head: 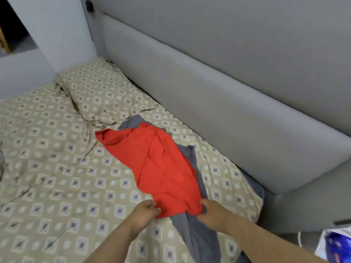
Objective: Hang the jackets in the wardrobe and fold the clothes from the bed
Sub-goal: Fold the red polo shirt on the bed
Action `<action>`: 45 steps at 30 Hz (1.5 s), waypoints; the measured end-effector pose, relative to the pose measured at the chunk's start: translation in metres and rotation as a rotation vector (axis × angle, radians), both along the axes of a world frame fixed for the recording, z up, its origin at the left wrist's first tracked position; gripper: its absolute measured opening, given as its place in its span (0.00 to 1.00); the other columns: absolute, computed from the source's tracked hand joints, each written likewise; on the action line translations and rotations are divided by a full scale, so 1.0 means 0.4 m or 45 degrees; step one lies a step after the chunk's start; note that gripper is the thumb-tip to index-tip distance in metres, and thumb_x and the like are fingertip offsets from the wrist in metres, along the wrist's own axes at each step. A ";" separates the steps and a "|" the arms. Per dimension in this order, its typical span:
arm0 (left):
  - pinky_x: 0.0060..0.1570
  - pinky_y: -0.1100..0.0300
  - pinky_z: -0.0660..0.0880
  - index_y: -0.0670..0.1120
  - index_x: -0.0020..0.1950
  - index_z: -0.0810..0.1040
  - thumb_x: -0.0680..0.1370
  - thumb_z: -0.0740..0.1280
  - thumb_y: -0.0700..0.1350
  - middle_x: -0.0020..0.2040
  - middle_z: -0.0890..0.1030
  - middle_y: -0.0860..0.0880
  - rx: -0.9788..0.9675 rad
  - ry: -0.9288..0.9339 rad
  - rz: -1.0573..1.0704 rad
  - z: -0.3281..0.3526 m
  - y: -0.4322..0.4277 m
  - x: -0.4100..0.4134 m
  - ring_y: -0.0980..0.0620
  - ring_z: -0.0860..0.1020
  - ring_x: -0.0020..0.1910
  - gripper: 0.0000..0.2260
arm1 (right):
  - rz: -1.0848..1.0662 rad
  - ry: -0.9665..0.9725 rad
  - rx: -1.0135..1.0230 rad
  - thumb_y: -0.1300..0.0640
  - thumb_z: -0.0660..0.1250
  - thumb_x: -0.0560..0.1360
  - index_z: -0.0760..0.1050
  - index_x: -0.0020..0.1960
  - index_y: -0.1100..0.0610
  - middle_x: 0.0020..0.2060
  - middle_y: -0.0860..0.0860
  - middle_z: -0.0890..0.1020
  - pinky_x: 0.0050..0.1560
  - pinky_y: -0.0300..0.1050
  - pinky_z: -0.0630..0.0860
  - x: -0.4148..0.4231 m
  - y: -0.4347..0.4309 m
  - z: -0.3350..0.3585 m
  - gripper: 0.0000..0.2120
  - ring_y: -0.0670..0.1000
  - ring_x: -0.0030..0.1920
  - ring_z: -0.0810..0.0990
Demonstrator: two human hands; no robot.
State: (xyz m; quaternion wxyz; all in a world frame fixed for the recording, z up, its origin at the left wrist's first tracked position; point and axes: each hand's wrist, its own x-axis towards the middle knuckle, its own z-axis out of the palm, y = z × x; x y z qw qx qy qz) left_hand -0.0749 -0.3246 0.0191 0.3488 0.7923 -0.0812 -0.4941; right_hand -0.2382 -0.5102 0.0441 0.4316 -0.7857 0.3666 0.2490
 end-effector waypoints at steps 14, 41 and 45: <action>0.18 0.69 0.56 0.46 0.36 0.67 0.78 0.60 0.36 0.24 0.64 0.50 -0.175 0.457 0.865 -0.240 -0.148 0.043 0.57 0.60 0.19 0.11 | -0.954 -0.265 0.533 0.62 0.68 0.78 0.70 0.69 0.54 0.55 0.50 0.81 0.51 0.42 0.78 0.083 0.002 -0.272 0.21 0.51 0.54 0.80; 0.32 0.65 0.76 0.44 0.44 0.76 0.79 0.54 0.31 0.32 0.80 0.50 -1.920 -0.055 0.333 1.601 -0.044 0.011 0.56 0.77 0.31 0.14 | -0.178 -1.141 -0.781 0.50 0.67 0.71 0.78 0.48 0.47 0.55 0.48 0.81 0.55 0.40 0.70 0.204 0.161 1.233 0.07 0.44 0.56 0.76; 0.40 0.62 0.78 0.43 0.48 0.77 0.81 0.57 0.34 0.38 0.81 0.48 -2.023 -0.268 0.368 1.784 0.015 0.016 0.55 0.79 0.38 0.10 | -0.222 -1.218 -0.528 0.57 0.71 0.73 0.78 0.36 0.52 0.33 0.44 0.81 0.36 0.33 0.71 0.158 0.174 1.472 0.07 0.39 0.34 0.76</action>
